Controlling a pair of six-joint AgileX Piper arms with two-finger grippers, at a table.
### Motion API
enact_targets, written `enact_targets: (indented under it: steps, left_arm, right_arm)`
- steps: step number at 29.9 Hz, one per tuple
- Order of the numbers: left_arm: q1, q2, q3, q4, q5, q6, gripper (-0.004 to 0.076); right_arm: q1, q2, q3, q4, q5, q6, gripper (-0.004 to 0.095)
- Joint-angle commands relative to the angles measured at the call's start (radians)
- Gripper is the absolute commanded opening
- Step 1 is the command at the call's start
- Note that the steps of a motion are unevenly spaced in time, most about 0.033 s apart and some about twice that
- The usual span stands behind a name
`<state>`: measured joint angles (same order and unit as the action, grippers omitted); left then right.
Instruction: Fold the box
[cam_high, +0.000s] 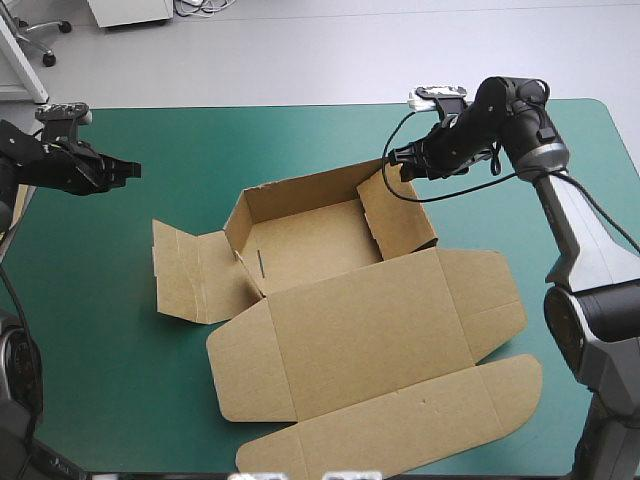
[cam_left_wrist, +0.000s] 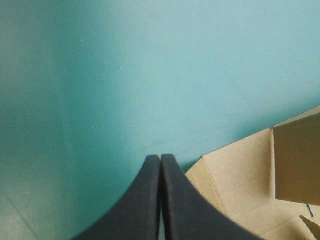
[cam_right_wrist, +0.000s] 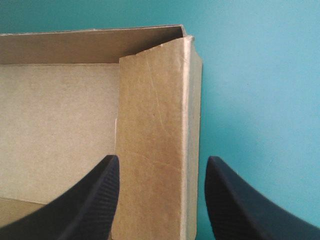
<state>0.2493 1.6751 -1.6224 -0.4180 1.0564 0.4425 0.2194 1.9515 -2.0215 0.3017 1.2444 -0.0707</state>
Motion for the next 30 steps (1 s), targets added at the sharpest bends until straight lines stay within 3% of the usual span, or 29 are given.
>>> enact_targets:
  steps: [1, 9, 30]
  left_arm:
    - [0.001, -0.046, -0.032, -0.023, -0.041, -0.002, -0.0015]
    - [0.001, -0.046, -0.032, -0.010, -0.057, -0.002, -0.0015]
    - [0.001, -0.046, -0.032, 0.013, -0.059, -0.002, -0.0015]
  right_arm:
    - [-0.002, -0.084, -0.022, 0.025, 0.006, 0.006, 0.0499]
    - [-0.002, -0.178, 0.180, -0.028, 0.006, -0.011, 0.0499]
    - [-0.002, -0.083, 0.180, 0.002, 0.004, -0.034, 0.0499]
